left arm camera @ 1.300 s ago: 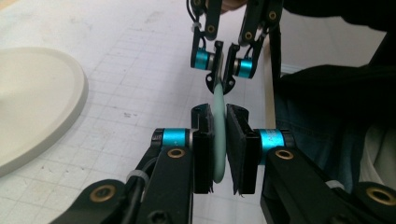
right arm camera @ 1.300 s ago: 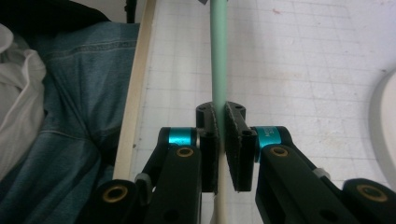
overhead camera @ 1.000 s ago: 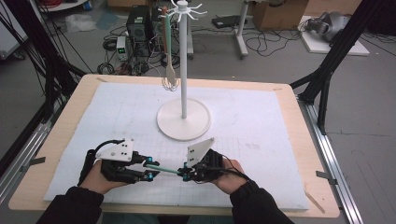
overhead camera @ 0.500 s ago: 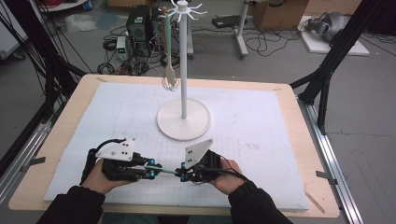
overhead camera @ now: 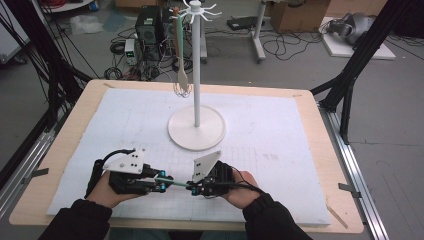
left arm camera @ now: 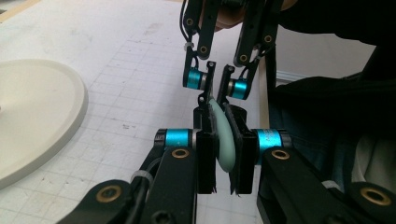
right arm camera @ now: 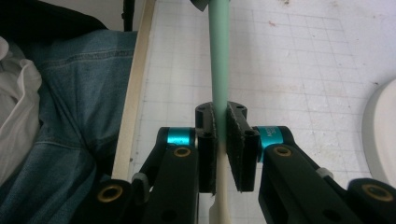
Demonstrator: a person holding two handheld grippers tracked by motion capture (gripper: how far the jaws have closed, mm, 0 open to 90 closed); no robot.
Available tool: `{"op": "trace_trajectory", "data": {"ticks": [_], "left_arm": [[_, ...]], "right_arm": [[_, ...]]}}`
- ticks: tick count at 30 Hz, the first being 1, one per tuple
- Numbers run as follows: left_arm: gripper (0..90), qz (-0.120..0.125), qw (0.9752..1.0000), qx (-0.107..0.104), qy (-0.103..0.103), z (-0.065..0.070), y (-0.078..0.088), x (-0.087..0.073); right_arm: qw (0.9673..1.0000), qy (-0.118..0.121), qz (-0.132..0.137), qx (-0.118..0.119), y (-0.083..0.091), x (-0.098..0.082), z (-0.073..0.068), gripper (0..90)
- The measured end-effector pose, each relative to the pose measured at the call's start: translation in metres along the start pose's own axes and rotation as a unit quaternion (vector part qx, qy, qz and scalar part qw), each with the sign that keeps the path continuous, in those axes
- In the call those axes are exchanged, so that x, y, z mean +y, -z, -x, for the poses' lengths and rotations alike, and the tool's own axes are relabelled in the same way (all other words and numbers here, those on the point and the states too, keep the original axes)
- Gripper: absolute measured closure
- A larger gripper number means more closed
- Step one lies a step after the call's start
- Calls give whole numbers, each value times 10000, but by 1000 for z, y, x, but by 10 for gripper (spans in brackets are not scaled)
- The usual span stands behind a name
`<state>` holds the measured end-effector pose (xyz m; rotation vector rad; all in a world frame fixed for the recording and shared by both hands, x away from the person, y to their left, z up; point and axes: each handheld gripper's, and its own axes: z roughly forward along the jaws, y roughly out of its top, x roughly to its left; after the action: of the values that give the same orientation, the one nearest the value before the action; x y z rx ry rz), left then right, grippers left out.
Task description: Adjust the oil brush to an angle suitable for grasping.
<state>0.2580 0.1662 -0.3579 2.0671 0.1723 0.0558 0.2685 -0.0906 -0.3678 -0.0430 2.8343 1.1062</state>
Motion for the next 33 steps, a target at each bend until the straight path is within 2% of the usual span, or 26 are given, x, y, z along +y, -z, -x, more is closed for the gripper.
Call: {"op": "trace_trajectory", "data": {"ticks": [2,3,6,9,11,15,17,20,30,33], "left_arm": [[827,17,10000,-23,10,-1,1,0],[820,113,9999,-21,96,-1,1,-1],[733,252,9995,69,175,-1,3,1],[711,289,9993,112,194,-1,4,3],[711,286,9993,133,196,-2,4,3],[739,345,9989,160,257,-2,2,3],[790,355,9990,147,240,-2,3,3],[820,361,9990,75,236,-2,3,4],[827,251,9993,164,203,-1,1,6],[827,223,9995,155,176,-1,1,8]], "right_arm": [[10000,-19,-9,35,0,0,0,842],[10000,-35,22,58,0,-1,0,844],[9992,-226,303,158,1,-4,2,846],[9975,-375,575,168,2,-6,5,846],[9972,-371,639,149,2,-5,5,846],[9968,-376,689,174,-1,-2,3,846],[9966,-407,705,123,-2,-2,3,845],[9970,-344,685,32,-1,-1,3,837],[9986,-189,474,-162,-2,6,1,797],[9988,-146,436,-162,-4,7,1,825]]}}
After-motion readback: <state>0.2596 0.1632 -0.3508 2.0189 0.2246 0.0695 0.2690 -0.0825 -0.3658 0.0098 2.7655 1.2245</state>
